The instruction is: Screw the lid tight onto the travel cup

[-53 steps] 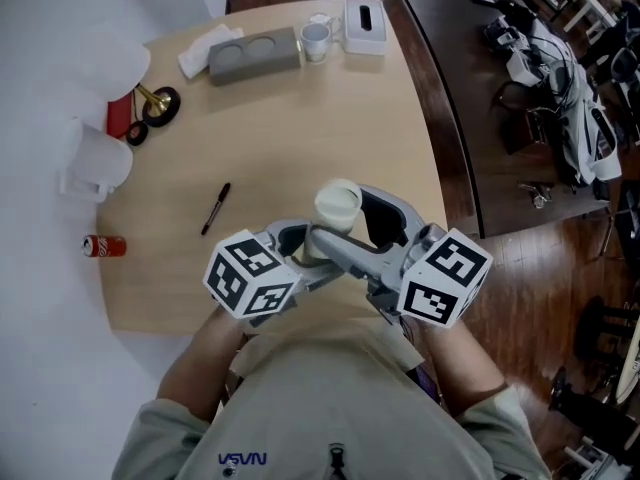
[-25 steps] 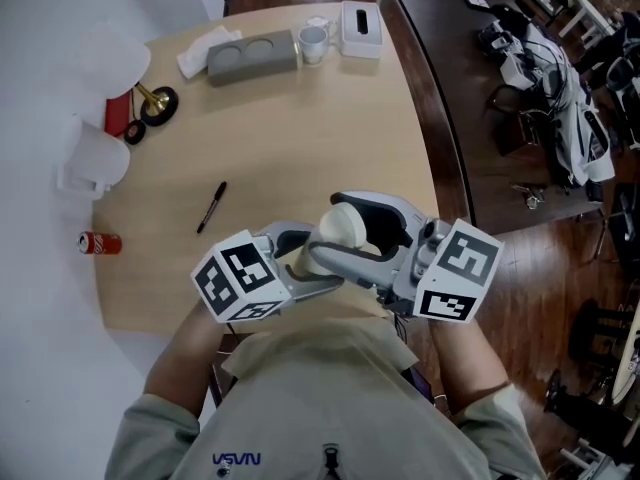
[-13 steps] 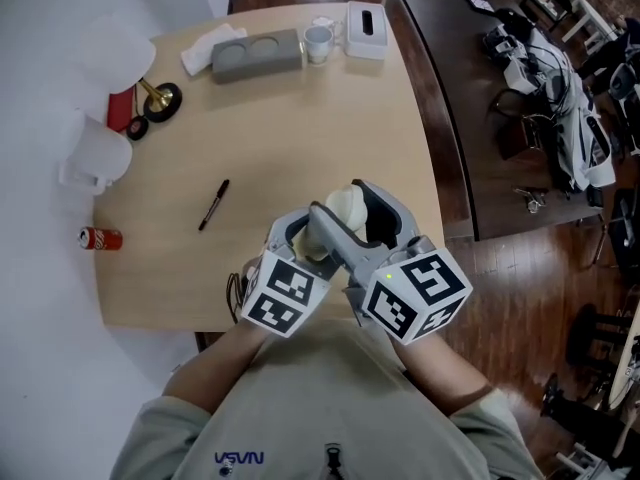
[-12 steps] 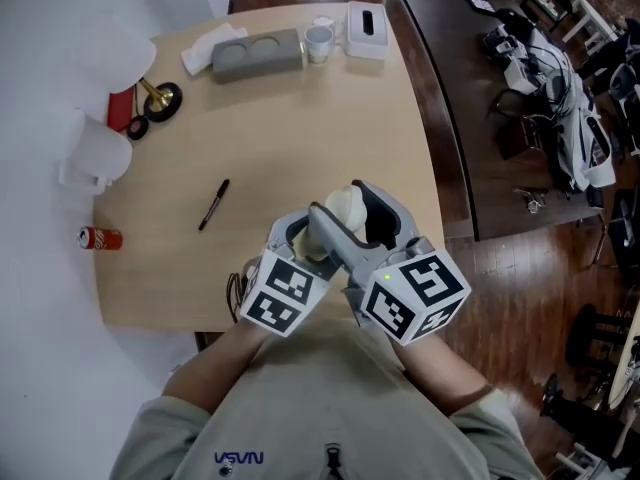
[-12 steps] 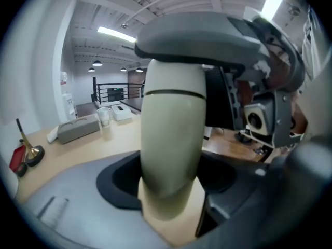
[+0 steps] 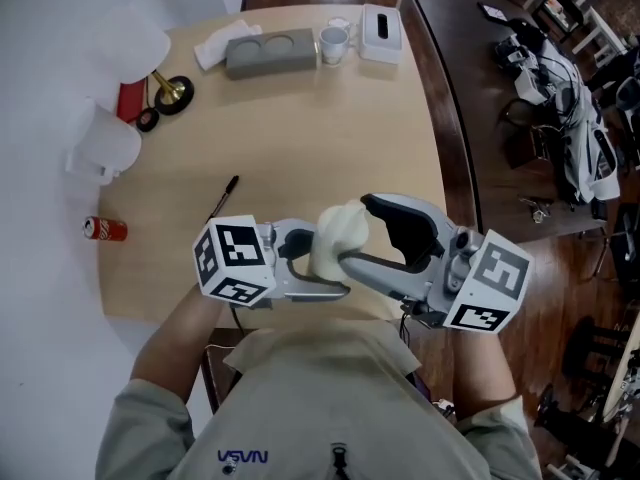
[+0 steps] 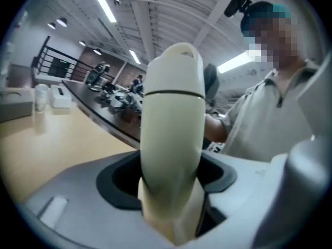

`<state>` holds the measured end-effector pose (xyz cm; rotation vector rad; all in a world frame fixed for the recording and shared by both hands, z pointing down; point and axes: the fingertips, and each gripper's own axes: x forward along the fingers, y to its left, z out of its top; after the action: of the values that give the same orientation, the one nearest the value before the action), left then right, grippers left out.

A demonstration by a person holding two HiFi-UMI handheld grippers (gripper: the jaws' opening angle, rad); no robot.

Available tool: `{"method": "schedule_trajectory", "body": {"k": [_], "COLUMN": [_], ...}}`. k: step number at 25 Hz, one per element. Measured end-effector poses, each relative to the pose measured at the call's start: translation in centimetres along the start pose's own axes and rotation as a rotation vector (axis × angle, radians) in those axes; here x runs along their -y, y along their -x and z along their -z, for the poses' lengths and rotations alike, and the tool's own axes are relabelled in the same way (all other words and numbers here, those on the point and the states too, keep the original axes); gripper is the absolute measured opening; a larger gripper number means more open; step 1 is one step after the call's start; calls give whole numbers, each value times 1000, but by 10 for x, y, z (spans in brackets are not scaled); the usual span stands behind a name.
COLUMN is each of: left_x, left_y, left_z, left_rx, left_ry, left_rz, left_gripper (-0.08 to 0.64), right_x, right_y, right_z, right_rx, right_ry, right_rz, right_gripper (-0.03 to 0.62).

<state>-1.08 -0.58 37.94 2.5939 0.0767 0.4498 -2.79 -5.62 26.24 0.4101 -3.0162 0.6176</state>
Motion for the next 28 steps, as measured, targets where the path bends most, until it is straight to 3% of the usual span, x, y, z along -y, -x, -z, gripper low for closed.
{"method": "schedule_trajectory", "body": {"k": [3, 7, 11, 16, 19, 22, 25, 28], "left_x": [32, 53, 65, 65, 50, 21, -14, -45], "left_y": [6, 8, 8, 9, 5, 1, 3, 8], "left_z": [1, 1, 1, 0, -1, 4, 7, 3], "left_rx": [-31, -67, -92, -103, -108, -130, -140, -132], "left_ry": [-24, -22, -15, -20, -26, -51, -58, -62], "left_rz": [201, 347, 424, 411, 313, 123, -102, -376], "left_gripper": [318, 318, 318, 318, 318, 318, 318, 318], "right_x": [-14, -34, -47, -47, -38, -19, 5, 31], "right_y": [2, -3, -8, -9, -9, -15, -22, -22], "right_z": [-3, -2, 2, 1, 3, 10, 17, 18], "right_rx": [-17, -43, -66, -56, -68, -88, -92, -66], "right_ry": [-16, -31, -54, -61, -32, 7, 23, -13], "right_rz": [-131, -297, -396, -412, -335, -185, -4, 179], "right_gripper": [311, 311, 311, 310, 291, 290, 288, 288]}}
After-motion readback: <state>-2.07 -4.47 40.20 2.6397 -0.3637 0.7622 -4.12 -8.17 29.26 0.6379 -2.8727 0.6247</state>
